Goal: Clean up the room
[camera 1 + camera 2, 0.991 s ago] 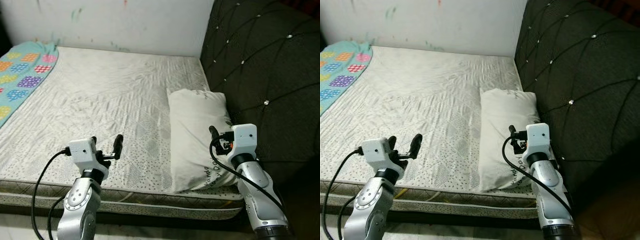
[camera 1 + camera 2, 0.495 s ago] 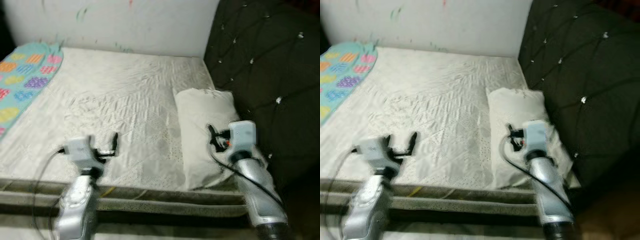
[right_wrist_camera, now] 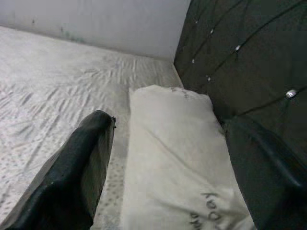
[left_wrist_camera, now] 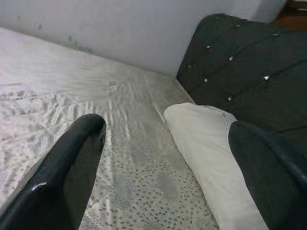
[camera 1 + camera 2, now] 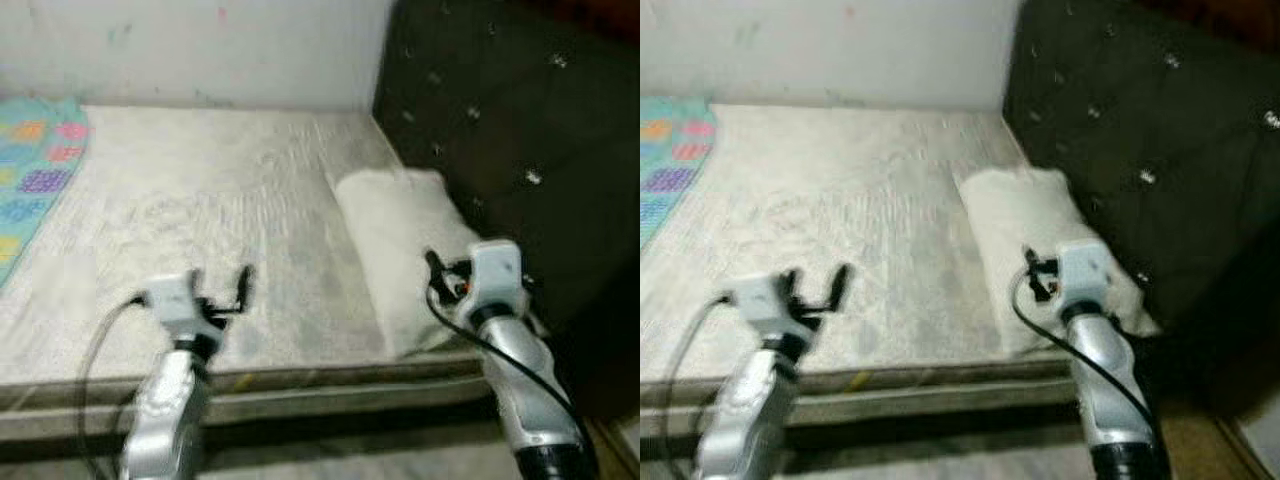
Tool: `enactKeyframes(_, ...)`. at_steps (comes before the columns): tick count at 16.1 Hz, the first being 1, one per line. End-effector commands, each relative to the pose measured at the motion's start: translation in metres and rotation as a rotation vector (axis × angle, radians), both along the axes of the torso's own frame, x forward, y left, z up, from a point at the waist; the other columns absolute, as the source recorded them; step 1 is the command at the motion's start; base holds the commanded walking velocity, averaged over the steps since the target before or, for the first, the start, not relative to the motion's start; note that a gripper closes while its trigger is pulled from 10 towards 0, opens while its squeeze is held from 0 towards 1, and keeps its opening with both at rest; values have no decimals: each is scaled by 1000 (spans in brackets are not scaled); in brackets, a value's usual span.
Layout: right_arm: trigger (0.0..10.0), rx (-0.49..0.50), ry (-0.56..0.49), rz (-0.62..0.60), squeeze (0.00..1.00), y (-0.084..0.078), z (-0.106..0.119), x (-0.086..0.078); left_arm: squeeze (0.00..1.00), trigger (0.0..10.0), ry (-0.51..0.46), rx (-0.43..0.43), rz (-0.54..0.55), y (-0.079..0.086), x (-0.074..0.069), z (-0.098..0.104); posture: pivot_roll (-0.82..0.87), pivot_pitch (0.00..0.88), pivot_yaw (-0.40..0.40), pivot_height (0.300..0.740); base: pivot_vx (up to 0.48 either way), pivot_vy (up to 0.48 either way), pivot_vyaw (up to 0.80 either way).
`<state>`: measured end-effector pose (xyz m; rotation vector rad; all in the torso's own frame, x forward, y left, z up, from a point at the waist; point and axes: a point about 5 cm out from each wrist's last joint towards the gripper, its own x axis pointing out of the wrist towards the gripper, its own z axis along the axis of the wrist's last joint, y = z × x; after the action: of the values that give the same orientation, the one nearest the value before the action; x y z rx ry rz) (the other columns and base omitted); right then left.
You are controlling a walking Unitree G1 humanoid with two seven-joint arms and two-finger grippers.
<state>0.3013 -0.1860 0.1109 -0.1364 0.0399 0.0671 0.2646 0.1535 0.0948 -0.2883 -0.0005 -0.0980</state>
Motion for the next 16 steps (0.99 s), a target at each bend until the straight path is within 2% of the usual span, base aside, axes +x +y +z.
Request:
enactKeyframes(1, 10000, 1, -18, 36, 0, 6, 6, 3, 0, 10000, -20, 15, 9, 6, 0, 4, -124, 0, -73, 740, 0, 0, 0)
enactKeyframes(4, 10000, -30, -12, 53, 0, 8, 5, 2, 0, 10000, -51, -3, -27, 5, -3, 7, -125, 0, -72, 740, 0, 0, 0)
enactKeyframes(5, 10000, 3, 2, 73, 0, 9, 3, 1, 0, 10000, -58, -6, -36, 3, -3, 7, -125, 0, -72, 740, 240, 0, 0)
enactKeyframes(9, 10000, -46, 13, 95, 0, 11, 1, 0, 0, 10000, -62, -6, -48, 3, -3, 8, -125, 0, -68, 740, 308, 0, 0)
enactKeyframes(16, 10000, 22, 22, 111, 0, 14, 0, -1, 0, 10000, -56, 5, -47, 4, -3, 8, -123, 0, -66, 740, 261, 0, 0)
